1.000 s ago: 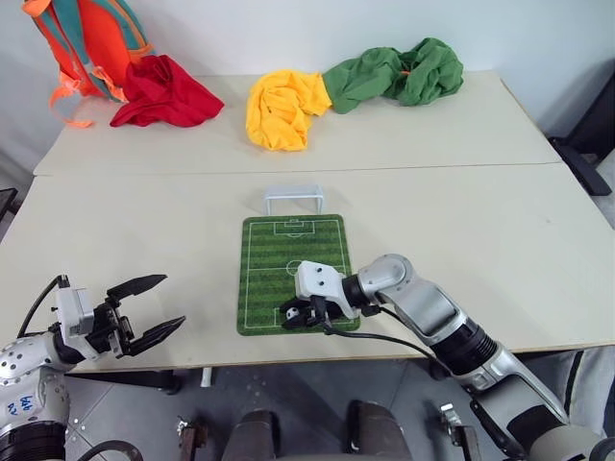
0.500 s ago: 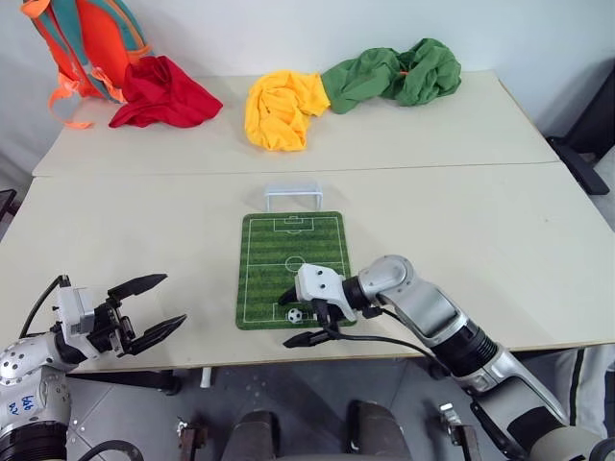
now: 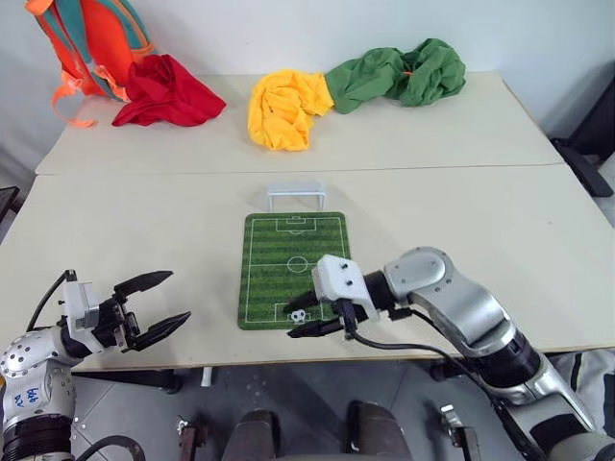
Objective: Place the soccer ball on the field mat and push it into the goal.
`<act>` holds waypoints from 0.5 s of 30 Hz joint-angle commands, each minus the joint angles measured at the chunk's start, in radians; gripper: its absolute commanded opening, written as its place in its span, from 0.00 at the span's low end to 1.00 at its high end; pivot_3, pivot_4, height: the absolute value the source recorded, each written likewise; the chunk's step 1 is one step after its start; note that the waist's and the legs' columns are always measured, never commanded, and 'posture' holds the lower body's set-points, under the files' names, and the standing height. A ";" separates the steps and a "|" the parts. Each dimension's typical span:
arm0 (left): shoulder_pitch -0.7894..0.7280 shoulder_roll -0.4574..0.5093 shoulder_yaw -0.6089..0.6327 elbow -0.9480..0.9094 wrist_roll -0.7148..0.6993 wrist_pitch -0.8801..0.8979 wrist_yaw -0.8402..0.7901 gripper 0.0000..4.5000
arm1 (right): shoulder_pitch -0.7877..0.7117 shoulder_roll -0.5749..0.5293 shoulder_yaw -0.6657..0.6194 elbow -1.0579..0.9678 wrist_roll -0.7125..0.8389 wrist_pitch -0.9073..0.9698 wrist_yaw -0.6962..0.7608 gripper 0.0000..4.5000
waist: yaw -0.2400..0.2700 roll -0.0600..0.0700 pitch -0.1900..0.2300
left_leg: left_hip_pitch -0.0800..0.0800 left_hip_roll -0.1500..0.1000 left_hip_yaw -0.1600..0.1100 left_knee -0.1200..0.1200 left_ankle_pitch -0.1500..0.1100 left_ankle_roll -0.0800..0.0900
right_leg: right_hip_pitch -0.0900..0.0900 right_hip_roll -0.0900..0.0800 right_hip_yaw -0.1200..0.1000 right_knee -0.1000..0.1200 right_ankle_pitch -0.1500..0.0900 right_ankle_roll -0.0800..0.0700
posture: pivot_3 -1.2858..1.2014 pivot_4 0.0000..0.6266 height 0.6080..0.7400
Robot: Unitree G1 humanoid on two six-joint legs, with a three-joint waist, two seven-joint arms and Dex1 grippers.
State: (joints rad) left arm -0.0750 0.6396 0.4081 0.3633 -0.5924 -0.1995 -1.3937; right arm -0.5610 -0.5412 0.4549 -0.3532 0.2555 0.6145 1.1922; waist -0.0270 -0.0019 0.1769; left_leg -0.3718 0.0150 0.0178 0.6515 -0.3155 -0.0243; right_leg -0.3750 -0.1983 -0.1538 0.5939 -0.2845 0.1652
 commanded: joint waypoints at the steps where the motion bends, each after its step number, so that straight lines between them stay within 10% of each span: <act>1: -0.016 0.009 0.003 0.002 -0.008 -0.001 -0.012 1.00 | 0.013 -0.003 0.020 -0.008 -0.012 -0.037 -0.008 0.01 | -0.003 0.000 0.000 | 0.000 0.000 0.000 0.000 0.000 0.000 | 0.000 0.000 0.000 0.000 0.000 0.000 | 0.52 0.24 1.00; 15: -0.018 0.008 0.002 -0.003 0.000 -0.005 -0.010 1.00 | -0.036 0.109 0.040 0.325 -0.109 -0.215 -0.057 0.00 | -0.003 0.000 0.000 | 0.000 0.001 0.001 0.000 0.000 0.000 | 0.000 0.001 0.000 0.000 0.000 0.000 | 0.52 0.24 1.00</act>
State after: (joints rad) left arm -0.0982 0.6397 0.4021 0.3704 -0.5871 -0.1976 -1.4006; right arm -0.5744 -0.4415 0.5310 -0.0502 0.1619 0.4341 1.1558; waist -0.0302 -0.0021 0.1770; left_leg -0.3712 0.0157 0.0187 0.6521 -0.3155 -0.0244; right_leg -0.3751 -0.1977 -0.1534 0.5945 -0.2844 0.1650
